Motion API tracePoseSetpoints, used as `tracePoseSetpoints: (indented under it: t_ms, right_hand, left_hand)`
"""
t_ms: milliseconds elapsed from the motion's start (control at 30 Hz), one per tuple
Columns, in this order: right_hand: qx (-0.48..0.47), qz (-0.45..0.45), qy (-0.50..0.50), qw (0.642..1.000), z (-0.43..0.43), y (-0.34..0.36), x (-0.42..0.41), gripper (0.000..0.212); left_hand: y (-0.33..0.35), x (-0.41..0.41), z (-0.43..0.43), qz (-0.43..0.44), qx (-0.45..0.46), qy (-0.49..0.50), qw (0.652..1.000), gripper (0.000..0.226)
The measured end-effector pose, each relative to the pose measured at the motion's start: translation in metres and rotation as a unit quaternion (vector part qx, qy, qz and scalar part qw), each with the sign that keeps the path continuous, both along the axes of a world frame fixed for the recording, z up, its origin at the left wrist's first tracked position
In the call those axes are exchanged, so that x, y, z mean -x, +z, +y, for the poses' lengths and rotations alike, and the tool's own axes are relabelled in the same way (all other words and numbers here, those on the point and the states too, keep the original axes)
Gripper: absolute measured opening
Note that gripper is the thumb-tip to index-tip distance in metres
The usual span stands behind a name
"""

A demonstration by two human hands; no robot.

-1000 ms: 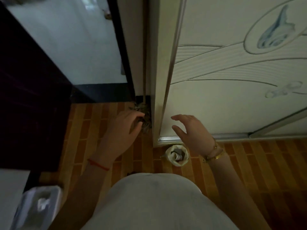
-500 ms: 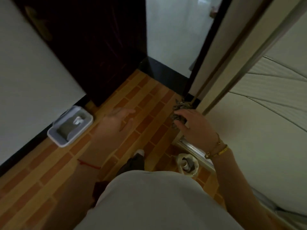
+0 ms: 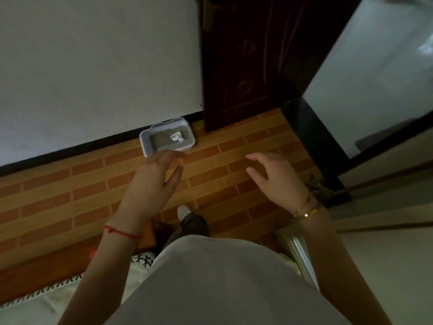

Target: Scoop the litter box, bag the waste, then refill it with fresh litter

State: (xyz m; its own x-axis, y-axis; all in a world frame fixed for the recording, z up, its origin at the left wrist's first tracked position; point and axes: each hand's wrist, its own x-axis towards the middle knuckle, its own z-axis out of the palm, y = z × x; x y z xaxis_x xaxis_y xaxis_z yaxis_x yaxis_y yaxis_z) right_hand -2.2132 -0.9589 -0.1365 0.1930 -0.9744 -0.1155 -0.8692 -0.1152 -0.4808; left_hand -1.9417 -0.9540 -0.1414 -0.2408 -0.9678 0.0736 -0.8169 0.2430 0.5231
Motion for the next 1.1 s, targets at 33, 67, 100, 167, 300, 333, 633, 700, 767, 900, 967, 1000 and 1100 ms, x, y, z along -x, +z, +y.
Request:
tracePoseSetpoints:
  t_ms: [33, 67, 100, 167, 300, 333, 633, 700, 767, 900, 967, 1000, 1100]
  right_hand:
    - [-0.001, 0.002, 0.014, 1.0, -0.012, -0.001, -0.011, 0.039]
    - [-0.001, 0.003, 0.027, 1.0, -0.026, -0.001, -0.021, 0.039]
    - [-0.002, 0.005, 0.04, 0.999, -0.039, -0.002, -0.031, 0.038]
    - [-0.003, 0.008, 0.06, 0.998, -0.068, -0.002, -0.053, 0.038]
    - [0.012, 0.007, 0.083, 0.996, -0.122, 0.003, -0.097, 0.037]
    - [0.015, 0.004, 0.09, 0.996, -0.134, 0.005, -0.108, 0.035]
    - [0.03, -0.003, 0.145, 0.989, -0.207, 0.008, -0.193, 0.035]
    - [0.024, 0.001, 0.159, 0.987, -0.218, 0.006, -0.207, 0.036]
    - [0.018, 0.002, 0.174, 0.985, -0.231, 0.002, -0.218, 0.036]
    - [0.001, -0.01, 0.209, 0.978, -0.259, -0.008, -0.239, 0.036]
    - [-0.005, -0.014, 0.225, 0.974, -0.275, -0.012, -0.251, 0.036]
    - [-0.006, -0.016, 0.231, 0.973, -0.285, -0.014, -0.257, 0.036]
    - [-0.004, -0.023, 0.254, 0.967, -0.318, -0.016, -0.277, 0.035]
  left_hand:
    - [-0.001, -0.01, -0.005, -0.001, -0.003, 0.015, 1.0, 0.028]
    - [-0.002, -0.02, -0.012, -0.002, -0.006, 0.03, 1.0, 0.028]
    - [-0.003, -0.029, -0.02, -0.002, -0.009, 0.042, 0.999, 0.029]
    - [-0.005, -0.049, -0.037, 0.0, -0.014, 0.066, 0.998, 0.03]
    - [-0.004, -0.087, -0.072, -0.005, -0.017, 0.089, 0.996, 0.032]
    - [-0.003, -0.097, -0.08, -0.011, -0.018, 0.097, 0.995, 0.032]
    - [0.012, -0.168, -0.113, -0.025, -0.019, 0.171, 0.985, 0.031]
    - [0.013, -0.177, -0.117, -0.015, -0.018, 0.192, 0.981, 0.031]
    - [0.013, -0.186, -0.12, -0.005, -0.022, 0.208, 0.978, 0.032]
    - [0.008, -0.201, -0.131, 0.003, -0.034, 0.245, 0.969, 0.03]
    - [0.006, -0.208, -0.138, 0.008, -0.041, 0.265, 0.963, 0.032]
    - [0.005, -0.212, -0.143, 0.008, -0.044, 0.274, 0.961, 0.033]
    - [0.004, -0.225, -0.162, 0.003, -0.049, 0.304, 0.951, 0.035]
